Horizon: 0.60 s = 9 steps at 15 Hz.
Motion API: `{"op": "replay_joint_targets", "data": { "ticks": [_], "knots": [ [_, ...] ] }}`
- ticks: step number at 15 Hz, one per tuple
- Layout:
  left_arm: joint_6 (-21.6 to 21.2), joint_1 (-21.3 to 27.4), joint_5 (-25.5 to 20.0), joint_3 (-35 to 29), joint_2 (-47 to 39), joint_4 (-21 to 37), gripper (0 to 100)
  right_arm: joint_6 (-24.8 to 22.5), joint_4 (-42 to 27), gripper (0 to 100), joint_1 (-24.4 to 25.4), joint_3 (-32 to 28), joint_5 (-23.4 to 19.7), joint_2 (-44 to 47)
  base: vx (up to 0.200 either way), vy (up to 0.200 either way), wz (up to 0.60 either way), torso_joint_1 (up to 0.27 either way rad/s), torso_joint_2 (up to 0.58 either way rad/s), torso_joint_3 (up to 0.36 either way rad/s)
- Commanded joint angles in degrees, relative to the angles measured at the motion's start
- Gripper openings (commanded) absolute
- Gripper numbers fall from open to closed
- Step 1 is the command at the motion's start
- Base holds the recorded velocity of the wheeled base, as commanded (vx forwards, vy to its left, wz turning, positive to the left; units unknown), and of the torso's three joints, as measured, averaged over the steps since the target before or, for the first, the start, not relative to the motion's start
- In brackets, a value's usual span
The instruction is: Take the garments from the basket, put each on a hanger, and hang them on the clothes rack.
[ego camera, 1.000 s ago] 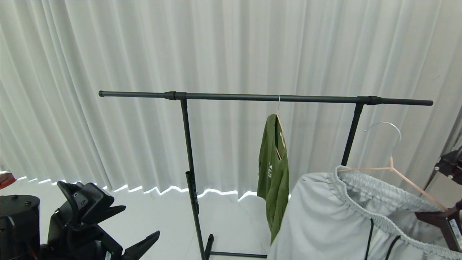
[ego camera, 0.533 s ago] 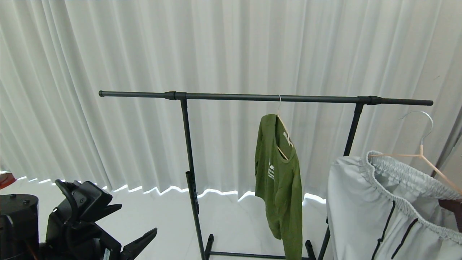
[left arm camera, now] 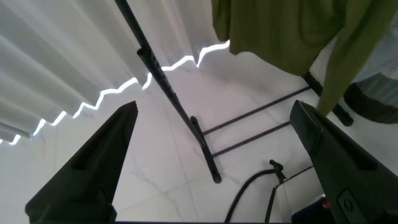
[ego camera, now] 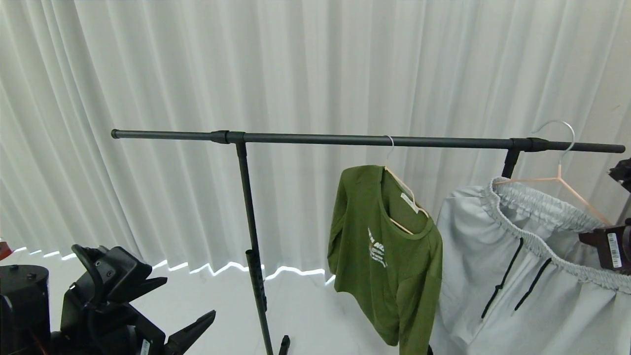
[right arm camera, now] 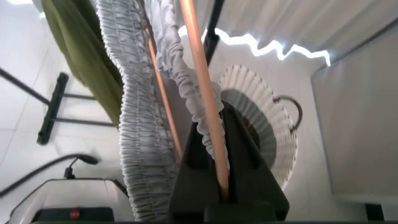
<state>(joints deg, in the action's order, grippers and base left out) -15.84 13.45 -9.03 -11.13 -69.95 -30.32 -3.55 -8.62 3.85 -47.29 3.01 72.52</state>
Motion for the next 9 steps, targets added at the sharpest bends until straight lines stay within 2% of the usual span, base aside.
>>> {"op": "replay_joint_targets", "data": {
  "ticks": [1,6,9],
  "knots": [
    [0.0,0.0,0.0,0.0,0.1,0.0,100,-0.1,1.9,0,0.0,-0.1,0.0,2.8,0.200,0.000,0.00,0.002,0.00,0.002],
    [-0.2,0.0,0.0,0.8,0.3,0.0,100,-0.1,4.9,0,-1.6,-0.2,0.1,8.2,0.200,0.000,0.00,0.002,0.00,0.002],
    [-0.2,0.1,0.0,0.8,1.1,0.0,100,-0.1,9.4,0,-2.0,-0.2,0.1,12.1,0.000,0.000,0.00,0.000,0.00,0.000]
  ]
}}
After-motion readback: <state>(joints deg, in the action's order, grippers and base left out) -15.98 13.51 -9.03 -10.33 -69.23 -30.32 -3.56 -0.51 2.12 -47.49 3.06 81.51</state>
